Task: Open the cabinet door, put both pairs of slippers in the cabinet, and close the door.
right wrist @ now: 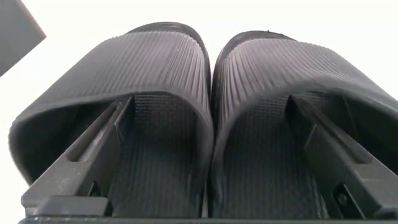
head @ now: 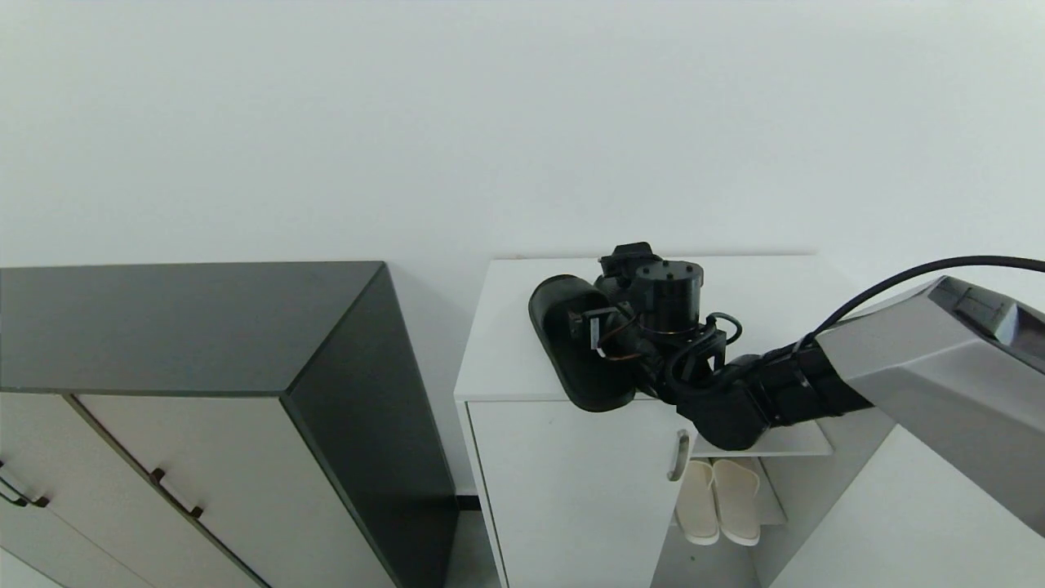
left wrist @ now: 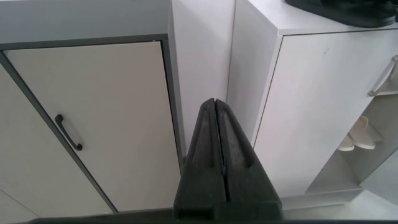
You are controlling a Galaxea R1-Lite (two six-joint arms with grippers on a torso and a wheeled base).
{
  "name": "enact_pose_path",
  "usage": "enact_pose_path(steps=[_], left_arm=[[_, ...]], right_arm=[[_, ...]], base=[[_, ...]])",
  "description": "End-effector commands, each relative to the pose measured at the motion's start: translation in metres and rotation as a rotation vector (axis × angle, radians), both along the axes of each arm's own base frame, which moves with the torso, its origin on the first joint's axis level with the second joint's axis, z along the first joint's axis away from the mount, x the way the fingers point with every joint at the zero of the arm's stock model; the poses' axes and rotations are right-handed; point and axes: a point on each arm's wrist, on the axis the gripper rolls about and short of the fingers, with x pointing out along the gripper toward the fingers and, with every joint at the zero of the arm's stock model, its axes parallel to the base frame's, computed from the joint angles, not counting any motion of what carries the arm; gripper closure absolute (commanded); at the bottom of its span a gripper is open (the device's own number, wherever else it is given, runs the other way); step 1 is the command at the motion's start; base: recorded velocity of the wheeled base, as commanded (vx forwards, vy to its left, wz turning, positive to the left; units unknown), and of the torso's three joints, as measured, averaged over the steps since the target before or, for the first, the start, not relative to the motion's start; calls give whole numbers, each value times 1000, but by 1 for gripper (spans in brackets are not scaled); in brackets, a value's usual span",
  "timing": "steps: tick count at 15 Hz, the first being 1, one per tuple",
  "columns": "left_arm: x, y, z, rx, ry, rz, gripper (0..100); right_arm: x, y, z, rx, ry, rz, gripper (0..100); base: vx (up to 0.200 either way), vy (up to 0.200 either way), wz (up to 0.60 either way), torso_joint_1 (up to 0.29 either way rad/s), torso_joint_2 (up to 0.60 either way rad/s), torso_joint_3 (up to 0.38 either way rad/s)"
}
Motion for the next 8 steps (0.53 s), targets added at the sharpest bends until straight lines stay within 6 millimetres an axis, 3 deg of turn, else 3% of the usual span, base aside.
enact_pose_path(steps=[1,2,3,8], left_arm=[[0,0,0,0,0,0,100],[0,0,0,0,0,0,100],[0,0,0,-1,0,0,100],[0,0,0,-1,0,2,100]], right_arm=[[7,5,-4,1,-6,-1,0],[9,6,-4,4,-11,-1,0],[11,6,-4,3,-10,-4,100],[9,5,-2,8,-16,-6,100]], base=[[0,0,0,0,0,0],[0,0,0,0,0,0],[0,0,0,0,0,0],[0,0,0,0,0,0]])
